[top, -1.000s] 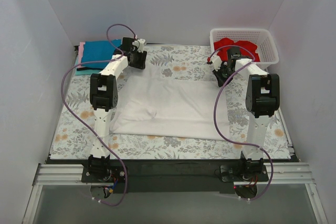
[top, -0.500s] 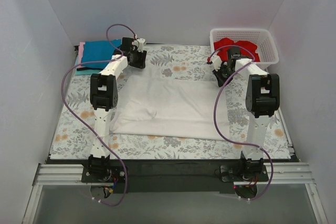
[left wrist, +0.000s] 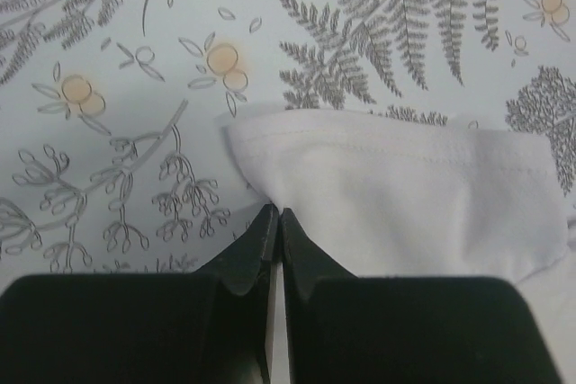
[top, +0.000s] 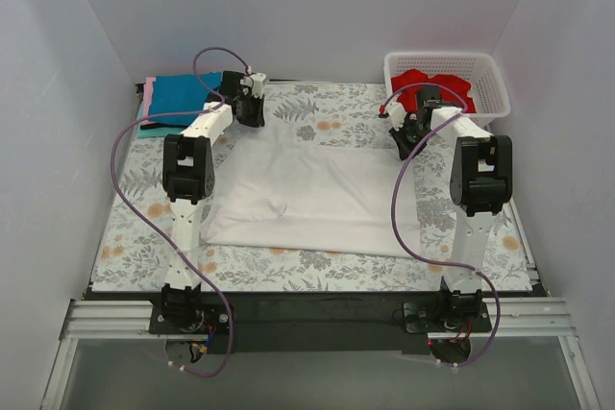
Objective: Fold and stack the t-shirts
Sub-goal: Fold the tshirt
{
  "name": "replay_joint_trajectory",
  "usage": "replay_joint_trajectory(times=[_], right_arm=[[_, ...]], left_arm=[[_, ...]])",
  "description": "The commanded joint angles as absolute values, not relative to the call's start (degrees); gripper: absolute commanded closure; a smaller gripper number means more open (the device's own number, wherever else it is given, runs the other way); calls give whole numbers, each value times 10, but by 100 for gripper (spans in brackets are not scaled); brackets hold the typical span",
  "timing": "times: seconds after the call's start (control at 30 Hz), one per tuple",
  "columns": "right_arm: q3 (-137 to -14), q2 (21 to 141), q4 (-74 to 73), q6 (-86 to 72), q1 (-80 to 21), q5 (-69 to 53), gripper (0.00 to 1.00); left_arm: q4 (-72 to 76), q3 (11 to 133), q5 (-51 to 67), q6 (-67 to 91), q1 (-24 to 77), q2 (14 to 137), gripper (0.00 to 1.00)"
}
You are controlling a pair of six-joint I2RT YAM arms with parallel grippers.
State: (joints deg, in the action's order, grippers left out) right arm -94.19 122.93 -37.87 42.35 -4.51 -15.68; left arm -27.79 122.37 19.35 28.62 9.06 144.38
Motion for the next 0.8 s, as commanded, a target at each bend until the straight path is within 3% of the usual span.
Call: replay_joint_trajectory(times=[0.0,0.37,0.77], right_arm=[[-947,1174,-402,437,-44,-179,99],[-899,1092,-417,450,-44,-202,99],[-731,949,-454,522,-45,-215,99]], left_arm=[[-249,1173,208,293,77,1339,100],[-192,976,255,252,59,1156,100],[-250,635,250,166,59,838,100]])
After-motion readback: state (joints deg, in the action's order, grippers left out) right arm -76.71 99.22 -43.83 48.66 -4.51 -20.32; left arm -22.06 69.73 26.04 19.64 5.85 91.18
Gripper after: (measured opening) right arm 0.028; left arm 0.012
